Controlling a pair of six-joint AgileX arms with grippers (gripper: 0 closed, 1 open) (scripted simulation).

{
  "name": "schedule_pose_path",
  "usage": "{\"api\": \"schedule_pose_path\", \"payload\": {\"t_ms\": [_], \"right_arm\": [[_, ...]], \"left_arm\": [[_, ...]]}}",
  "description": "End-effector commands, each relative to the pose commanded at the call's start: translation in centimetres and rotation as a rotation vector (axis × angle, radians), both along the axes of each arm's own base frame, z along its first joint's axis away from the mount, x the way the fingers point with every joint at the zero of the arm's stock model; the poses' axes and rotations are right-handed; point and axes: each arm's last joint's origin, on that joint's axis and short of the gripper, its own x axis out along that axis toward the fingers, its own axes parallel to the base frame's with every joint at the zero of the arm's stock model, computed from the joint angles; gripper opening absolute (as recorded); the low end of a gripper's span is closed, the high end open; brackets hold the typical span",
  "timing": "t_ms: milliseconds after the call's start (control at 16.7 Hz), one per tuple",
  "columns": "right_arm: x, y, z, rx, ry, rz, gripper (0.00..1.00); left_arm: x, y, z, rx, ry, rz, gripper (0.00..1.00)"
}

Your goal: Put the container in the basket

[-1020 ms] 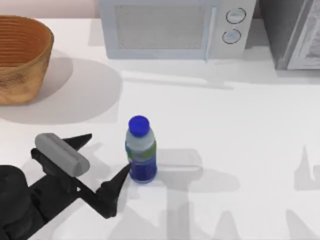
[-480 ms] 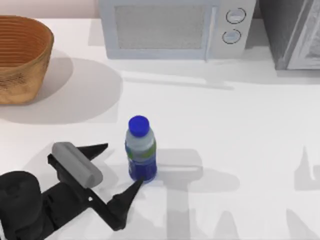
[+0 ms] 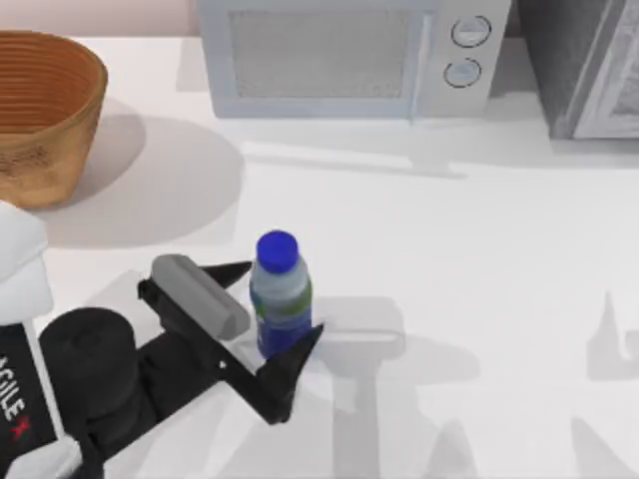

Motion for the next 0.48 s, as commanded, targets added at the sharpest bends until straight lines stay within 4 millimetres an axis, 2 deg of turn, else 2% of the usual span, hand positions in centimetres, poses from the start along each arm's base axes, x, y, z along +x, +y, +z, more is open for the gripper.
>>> {"api": "schedule_pose_path", "payload": {"t_ms": [240, 480], "right_arm": [[0.0, 0.0, 0.0, 0.0, 0.0, 0.0, 1.0], [0.0, 0.0, 0.0, 0.0, 0.0, 0.0, 1.0]], "left_arm": [[1.7, -2.0, -0.6, 0.0, 0.0, 0.0, 1.0], [1.8, -2.1, -0.6, 0.0, 0.0, 0.0, 1.0]]}}
